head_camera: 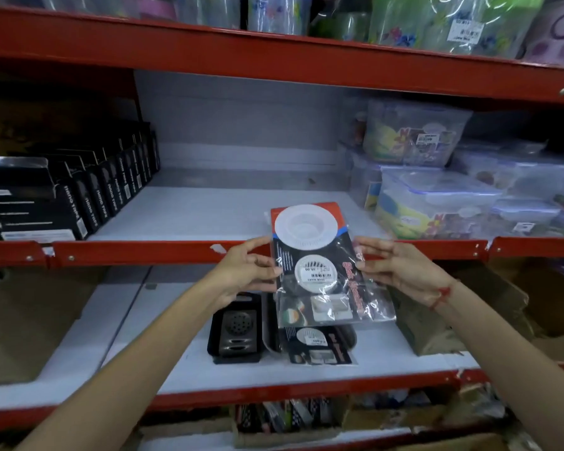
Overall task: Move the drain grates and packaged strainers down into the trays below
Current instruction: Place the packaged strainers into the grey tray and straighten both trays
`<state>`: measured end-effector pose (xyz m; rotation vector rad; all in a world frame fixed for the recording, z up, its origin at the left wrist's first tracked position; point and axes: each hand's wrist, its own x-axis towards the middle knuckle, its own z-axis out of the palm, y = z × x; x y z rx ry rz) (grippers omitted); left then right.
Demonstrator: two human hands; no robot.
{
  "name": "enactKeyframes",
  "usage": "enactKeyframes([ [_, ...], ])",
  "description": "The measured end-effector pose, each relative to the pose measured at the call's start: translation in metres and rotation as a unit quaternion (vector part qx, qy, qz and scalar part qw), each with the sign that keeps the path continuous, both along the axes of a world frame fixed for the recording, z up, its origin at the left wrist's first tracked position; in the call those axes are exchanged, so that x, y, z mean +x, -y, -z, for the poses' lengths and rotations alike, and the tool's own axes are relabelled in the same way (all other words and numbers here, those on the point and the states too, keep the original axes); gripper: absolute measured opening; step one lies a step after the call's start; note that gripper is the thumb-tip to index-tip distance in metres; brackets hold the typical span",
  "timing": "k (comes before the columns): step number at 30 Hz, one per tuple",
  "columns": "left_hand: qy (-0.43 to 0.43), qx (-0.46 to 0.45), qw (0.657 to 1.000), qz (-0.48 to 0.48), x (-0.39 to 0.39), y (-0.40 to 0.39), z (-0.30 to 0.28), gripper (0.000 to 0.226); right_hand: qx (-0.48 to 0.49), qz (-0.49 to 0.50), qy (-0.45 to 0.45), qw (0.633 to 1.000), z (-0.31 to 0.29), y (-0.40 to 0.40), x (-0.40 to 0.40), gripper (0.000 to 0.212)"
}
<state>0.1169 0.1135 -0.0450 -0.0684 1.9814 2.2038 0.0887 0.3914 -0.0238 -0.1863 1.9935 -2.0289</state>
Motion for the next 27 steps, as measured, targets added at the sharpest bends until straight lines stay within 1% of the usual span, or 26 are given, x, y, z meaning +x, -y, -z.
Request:
enactKeyframes([
  [2,-0.002,0.000,1.000,0.001,0.020,-0.005,0.015,0.075,-0.003,-0.003,0.005,1.000,0.015,-0.007,0.019,0.054],
  [5,0.006,-0.002,1.000,0.006,0.045,-0.009,0.034,0.075,-0.010,-0.004,0.027,1.000,0.041,-0.015,0.041,0.065],
  [7,0.012,-0.016,1.000,0.010,0.057,-0.009,0.045,0.075,-0.016,0.005,0.038,0.999,0.057,-0.019,0.053,0.067],
  [11,0.030,-0.041,0.999,0.019,0.077,-0.013,0.066,0.076,-0.009,0.014,0.057,0.998,0.082,-0.023,0.076,0.061],
  [14,0.048,-0.053,0.997,0.028,0.081,-0.016,0.080,0.078,-0.006,0.015,0.089,0.996,0.097,-0.026,0.084,0.056],
  [18,0.082,-0.055,0.995,0.033,0.069,-0.022,0.091,0.076,0.006,0.028,0.117,0.993,0.110,-0.026,0.075,0.051],
  [22,0.113,-0.057,0.992,0.011,0.038,-0.028,0.104,0.063,0.009,0.072,0.138,0.988,0.125,-0.023,0.045,0.051],
  [27,0.146,-0.096,0.985,-0.011,-0.012,-0.037,0.130,0.046,0.034,0.112,0.175,0.978,0.153,-0.015,-0.004,0.050],
])
